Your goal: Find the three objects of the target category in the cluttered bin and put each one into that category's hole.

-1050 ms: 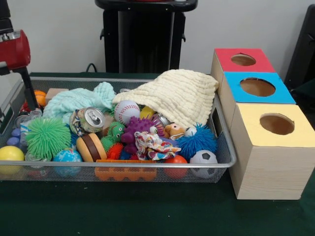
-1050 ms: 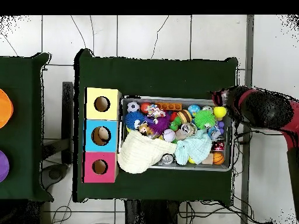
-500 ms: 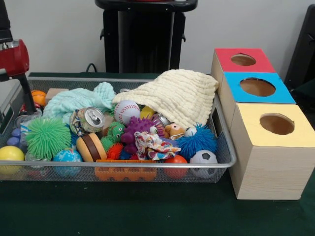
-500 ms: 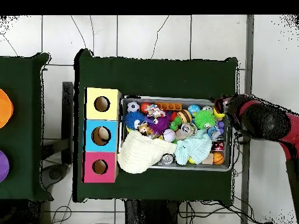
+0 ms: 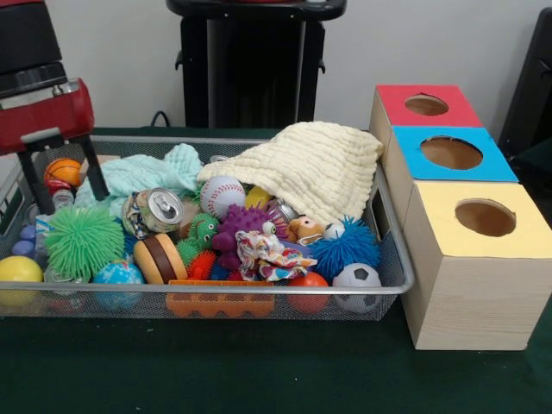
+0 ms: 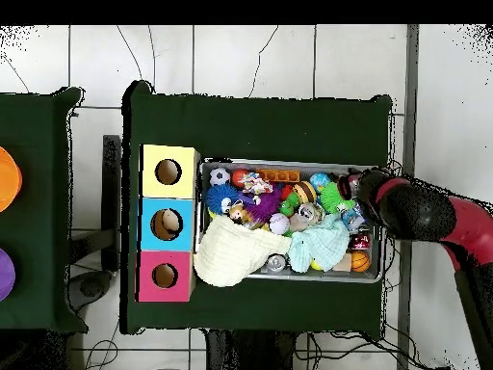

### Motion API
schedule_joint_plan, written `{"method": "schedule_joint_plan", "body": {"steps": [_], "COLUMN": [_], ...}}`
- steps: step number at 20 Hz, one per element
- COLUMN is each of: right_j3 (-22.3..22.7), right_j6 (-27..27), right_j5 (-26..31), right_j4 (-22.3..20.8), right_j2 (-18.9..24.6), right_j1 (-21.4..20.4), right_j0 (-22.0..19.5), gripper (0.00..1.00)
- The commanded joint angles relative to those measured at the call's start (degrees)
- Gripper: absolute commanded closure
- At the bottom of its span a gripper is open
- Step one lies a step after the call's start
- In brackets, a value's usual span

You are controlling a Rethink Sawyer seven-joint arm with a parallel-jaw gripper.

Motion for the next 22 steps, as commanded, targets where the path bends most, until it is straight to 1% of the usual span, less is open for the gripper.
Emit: {"method": "schedule_joint_plan", "body": {"steps": [1, 4, 10, 22], "right_j3": [7.5, 8.1, 7.2, 3.3], "right_j6": [-0.4, 0.4, 0.2, -4.5], "right_j5": [-4.1, -5.8, -7.3, -5.3], "right_j4": [-4.0, -4.4, -5.0, -4.9], "right_j2": [-3.2, -3.9, -4.7, -4.1], "right_j1": [0.7, 0.8, 2.3, 6.4], "right_j0": [1.2, 1.4, 2.1, 1.3], "gripper": [0.0, 0.0, 0.0, 0.0]}}
